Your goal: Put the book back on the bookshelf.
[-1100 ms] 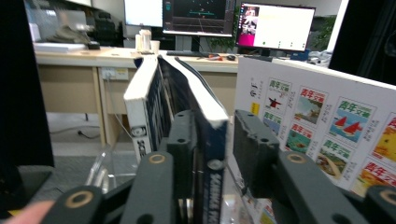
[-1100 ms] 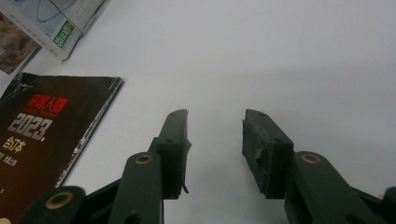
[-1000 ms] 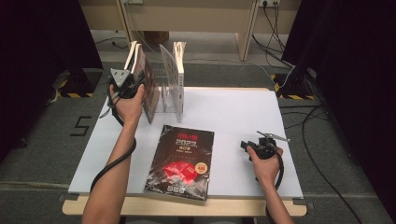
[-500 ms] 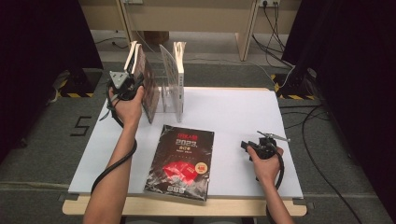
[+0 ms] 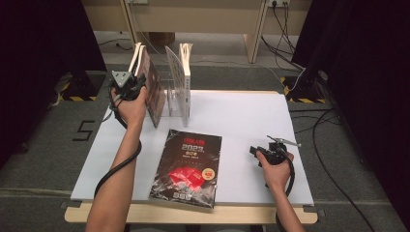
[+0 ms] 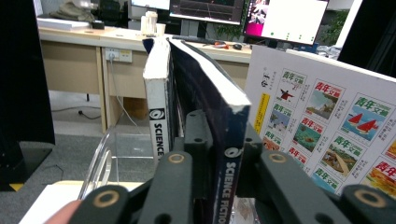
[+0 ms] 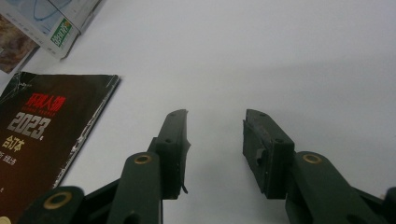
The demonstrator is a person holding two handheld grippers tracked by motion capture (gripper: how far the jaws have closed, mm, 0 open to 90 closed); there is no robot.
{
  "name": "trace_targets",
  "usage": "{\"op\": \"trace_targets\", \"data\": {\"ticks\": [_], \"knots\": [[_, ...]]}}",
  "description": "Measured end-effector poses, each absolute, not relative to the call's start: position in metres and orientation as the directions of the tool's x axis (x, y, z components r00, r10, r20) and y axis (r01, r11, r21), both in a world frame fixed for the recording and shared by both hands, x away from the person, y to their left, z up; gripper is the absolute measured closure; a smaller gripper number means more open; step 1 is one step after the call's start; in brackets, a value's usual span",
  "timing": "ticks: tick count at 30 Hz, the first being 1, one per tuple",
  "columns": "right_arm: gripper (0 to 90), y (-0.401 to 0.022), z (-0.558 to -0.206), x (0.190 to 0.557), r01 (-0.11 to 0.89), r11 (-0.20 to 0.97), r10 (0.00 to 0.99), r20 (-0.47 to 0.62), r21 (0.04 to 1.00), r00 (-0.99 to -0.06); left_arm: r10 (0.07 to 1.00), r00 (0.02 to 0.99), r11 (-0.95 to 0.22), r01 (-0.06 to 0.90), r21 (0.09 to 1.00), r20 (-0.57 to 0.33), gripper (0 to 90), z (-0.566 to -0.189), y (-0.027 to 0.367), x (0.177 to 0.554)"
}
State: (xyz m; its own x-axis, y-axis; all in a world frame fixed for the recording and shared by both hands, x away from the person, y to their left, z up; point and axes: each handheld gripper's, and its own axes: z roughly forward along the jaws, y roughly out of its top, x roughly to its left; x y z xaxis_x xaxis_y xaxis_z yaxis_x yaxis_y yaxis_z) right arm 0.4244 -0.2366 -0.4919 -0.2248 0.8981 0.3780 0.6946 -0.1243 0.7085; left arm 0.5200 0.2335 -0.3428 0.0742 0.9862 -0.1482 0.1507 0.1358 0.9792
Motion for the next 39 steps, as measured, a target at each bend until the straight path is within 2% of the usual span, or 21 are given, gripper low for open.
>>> {"op": "trace_targets", "data": {"ticks": [7, 17, 39], "knots": [[60.2, -0.236, -0.492, 0.424, 0.704, -0.131, 0.895, 0.388, 0.698, -0.218, 0.992, 0.074, 0.09, 0.171, 0.981, -0.104, 83.1, -0.339, 0.23, 0.522], [60.2, -0.236, -0.493, 0.424, 0.705, -0.138, 0.895, 0.393, 0.696, -0.212, 0.993, 0.102, 0.046, 0.148, 0.988, -0.062, 83.5, -0.338, 0.229, 0.527], [60.3, -0.237, -0.493, 0.425, 0.698, -0.134, 0.896, 0.387, 0.703, -0.218, 0.998, 0.065, 0.005, 0.028, 1.0, -0.007, 83.6, -0.333, 0.222, 0.541]]}}
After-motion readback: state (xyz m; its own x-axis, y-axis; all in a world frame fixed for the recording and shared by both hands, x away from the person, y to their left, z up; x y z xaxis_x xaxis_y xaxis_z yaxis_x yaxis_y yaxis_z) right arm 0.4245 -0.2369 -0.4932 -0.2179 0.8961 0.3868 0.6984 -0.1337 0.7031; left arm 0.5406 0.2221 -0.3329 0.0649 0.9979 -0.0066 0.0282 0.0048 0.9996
